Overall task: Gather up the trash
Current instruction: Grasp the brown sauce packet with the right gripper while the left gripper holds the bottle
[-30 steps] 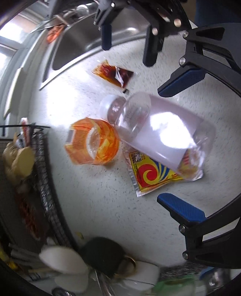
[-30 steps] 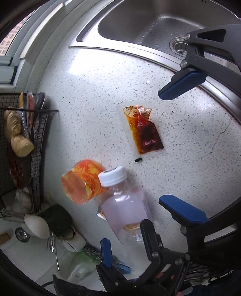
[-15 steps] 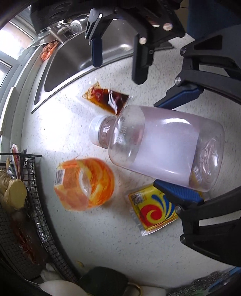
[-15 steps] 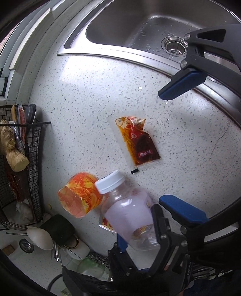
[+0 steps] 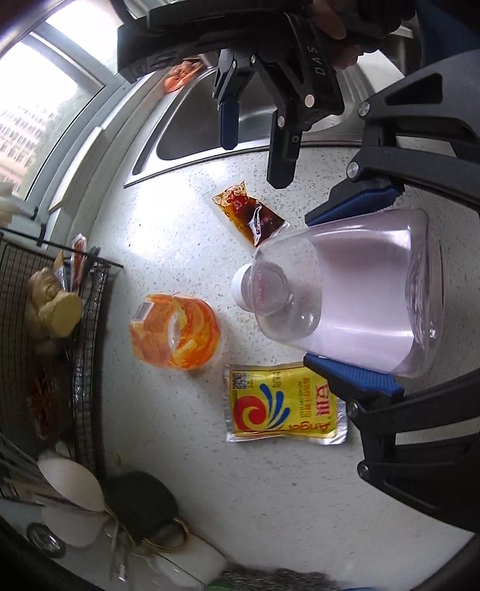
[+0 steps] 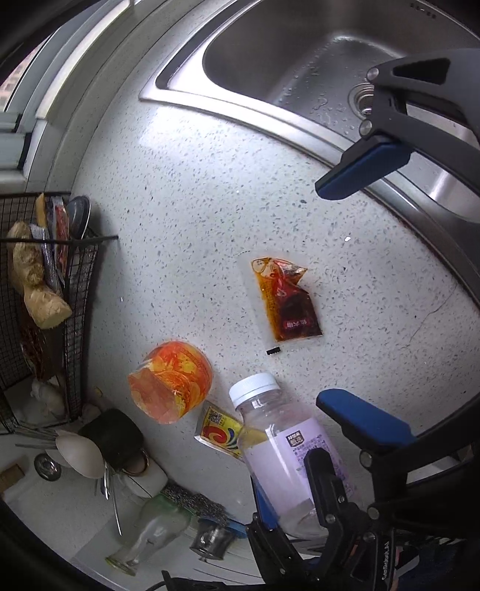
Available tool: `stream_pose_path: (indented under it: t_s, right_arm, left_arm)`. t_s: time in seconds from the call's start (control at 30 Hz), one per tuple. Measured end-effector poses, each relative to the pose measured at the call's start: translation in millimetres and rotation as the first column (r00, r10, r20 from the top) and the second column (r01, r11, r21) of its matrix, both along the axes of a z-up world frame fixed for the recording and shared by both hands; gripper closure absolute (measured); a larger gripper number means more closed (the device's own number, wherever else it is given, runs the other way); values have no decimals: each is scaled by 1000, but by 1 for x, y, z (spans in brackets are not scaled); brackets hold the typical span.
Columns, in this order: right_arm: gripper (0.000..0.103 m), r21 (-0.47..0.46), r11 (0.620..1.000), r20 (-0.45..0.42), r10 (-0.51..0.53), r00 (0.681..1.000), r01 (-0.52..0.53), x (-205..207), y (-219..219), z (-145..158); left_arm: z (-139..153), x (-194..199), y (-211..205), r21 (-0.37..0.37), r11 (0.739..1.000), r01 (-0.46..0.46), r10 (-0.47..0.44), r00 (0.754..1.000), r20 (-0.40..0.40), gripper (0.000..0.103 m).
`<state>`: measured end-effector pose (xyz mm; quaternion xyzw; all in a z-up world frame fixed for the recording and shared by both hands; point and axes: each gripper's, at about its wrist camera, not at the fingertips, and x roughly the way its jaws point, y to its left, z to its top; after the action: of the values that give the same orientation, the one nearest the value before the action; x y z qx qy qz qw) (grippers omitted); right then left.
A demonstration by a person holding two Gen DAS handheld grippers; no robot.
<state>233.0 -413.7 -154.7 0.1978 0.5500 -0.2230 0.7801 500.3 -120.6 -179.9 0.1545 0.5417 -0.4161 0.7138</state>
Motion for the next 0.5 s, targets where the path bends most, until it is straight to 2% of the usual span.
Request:
stream_pose_path:
  t_s: [0.27,0.4,0.43,0.5]
  right_arm:
    - [0,57,985,-21,162,987,-161,17,-18,-13]
    - [1,73,972,-33,228,973,-225,29,-27,-23]
    - [2,75,968,-33,244,969,-241,32,-29,-25]
    - [12,82,962,-36,263,964,-260,34,-28,-27]
  left_arm:
    - [-9,-10,6,-2,988,-152,151,988,-41,38]
    - [-24,-16,-5,40,983,-178,180,983,-48,38]
    - [-28,-18,-9,43,982,-181,183,982,-47,38]
    - [-27,-19,-10,39,980,-197,198,979,-51,38]
